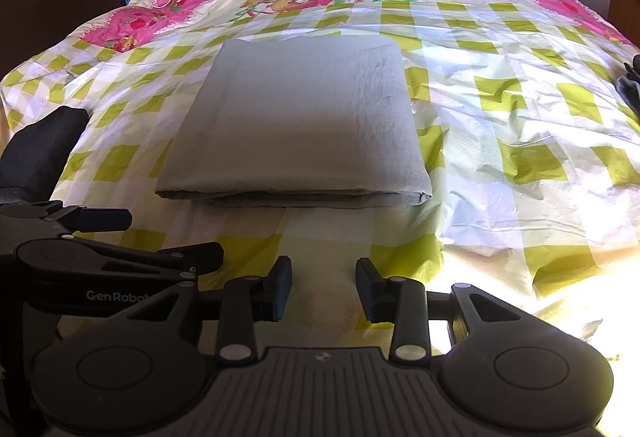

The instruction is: Fold towel

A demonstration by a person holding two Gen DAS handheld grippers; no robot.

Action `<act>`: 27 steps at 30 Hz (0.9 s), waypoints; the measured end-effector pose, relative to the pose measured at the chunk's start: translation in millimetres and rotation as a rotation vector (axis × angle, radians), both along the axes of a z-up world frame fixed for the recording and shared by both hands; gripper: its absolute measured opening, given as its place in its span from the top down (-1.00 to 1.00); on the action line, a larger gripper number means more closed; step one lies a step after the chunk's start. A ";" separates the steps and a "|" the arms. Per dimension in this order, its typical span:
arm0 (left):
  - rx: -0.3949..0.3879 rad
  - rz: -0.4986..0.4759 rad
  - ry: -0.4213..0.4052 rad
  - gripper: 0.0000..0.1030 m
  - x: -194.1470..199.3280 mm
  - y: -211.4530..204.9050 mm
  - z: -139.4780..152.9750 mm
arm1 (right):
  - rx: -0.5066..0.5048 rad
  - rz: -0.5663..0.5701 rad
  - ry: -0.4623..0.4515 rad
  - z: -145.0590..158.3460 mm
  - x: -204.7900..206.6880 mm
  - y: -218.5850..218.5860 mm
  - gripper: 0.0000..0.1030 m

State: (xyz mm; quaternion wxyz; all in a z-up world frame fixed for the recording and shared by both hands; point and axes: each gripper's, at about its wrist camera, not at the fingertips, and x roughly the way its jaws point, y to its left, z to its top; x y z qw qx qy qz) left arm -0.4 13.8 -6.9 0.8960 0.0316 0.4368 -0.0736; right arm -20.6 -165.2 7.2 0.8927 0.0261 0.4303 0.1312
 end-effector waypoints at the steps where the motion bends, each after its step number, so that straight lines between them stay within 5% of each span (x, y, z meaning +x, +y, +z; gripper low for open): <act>1: -0.002 0.003 -0.001 -1.00 0.0 0.5 0.3 | 0.000 0.000 0.000 0.0 0.0 0.0 0.05; 27: -0.013 0.005 -0.010 -1.00 -2.6 2.1 4.7 | -0.027 -0.007 -0.014 -0.7 -1.1 2.3 0.05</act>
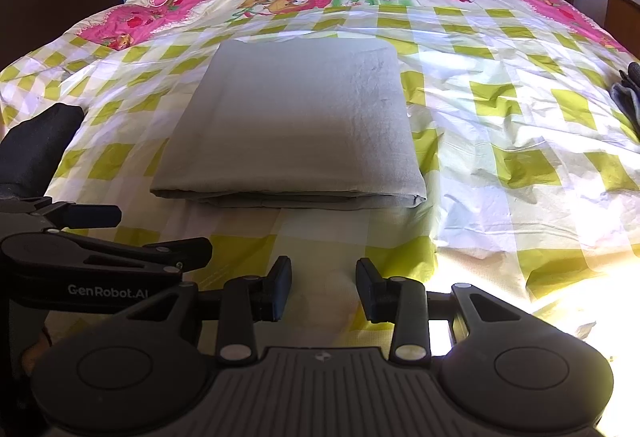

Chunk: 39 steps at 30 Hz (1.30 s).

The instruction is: Fold towel

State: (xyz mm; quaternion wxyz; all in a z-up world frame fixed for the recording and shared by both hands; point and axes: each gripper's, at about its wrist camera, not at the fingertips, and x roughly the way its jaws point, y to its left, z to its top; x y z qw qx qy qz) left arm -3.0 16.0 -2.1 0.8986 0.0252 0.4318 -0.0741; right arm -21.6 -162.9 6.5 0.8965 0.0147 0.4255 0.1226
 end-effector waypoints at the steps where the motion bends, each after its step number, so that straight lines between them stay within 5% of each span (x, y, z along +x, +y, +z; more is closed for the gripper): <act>1: 0.001 0.000 0.000 -1.00 0.0 0.2 -0.2 | 0.000 0.000 0.000 0.0 0.0 0.0 0.05; 39: -0.006 0.004 -0.001 -0.99 -0.1 1.3 2.0 | -0.001 -0.001 0.000 0.5 -0.5 1.1 0.05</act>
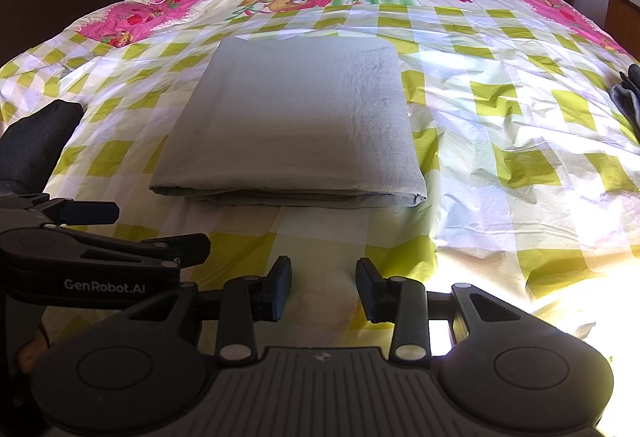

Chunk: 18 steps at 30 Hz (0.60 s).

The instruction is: Fold towel

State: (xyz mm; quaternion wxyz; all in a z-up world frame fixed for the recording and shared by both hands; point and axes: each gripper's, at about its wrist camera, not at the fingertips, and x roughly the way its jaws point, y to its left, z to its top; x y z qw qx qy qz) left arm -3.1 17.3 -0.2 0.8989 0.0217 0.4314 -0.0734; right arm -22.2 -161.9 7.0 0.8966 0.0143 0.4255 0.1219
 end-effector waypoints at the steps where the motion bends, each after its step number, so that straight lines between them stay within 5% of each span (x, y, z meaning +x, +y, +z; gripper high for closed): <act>1: 0.001 -0.001 0.000 -0.99 -0.3 -0.1 -0.2 | 0.000 0.000 0.000 0.1 0.0 0.1 0.05; 18: -0.016 0.008 -0.001 -1.00 -0.5 1.7 0.6 | 0.018 -0.001 -0.010 -0.6 -2.7 -4.6 0.05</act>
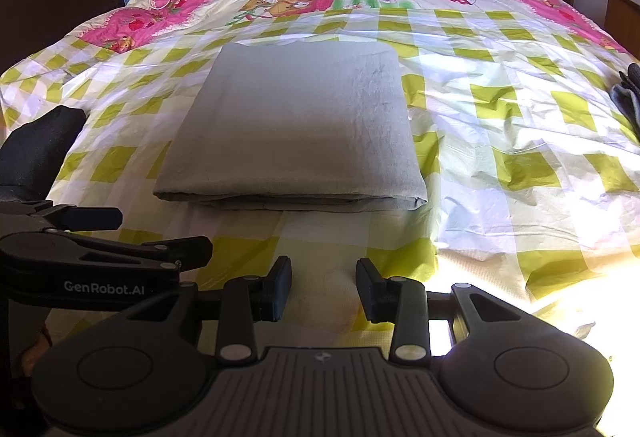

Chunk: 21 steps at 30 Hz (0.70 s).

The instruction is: Fold towel

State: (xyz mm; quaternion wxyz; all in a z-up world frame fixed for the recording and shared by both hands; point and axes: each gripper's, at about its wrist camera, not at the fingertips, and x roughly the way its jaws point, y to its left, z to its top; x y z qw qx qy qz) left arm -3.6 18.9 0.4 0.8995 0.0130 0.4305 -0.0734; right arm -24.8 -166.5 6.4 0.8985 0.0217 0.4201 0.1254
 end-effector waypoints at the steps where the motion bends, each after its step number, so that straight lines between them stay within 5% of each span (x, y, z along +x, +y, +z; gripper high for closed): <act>1: 0.001 0.000 0.001 -0.99 0.0 -0.1 -0.3 | 0.005 0.001 -0.004 1.8 -0.7 0.2 0.05; 21: 0.005 -0.001 0.014 -0.99 -0.2 -2.0 -3.5 | 0.014 0.002 0.005 2.9 0.9 0.7 0.05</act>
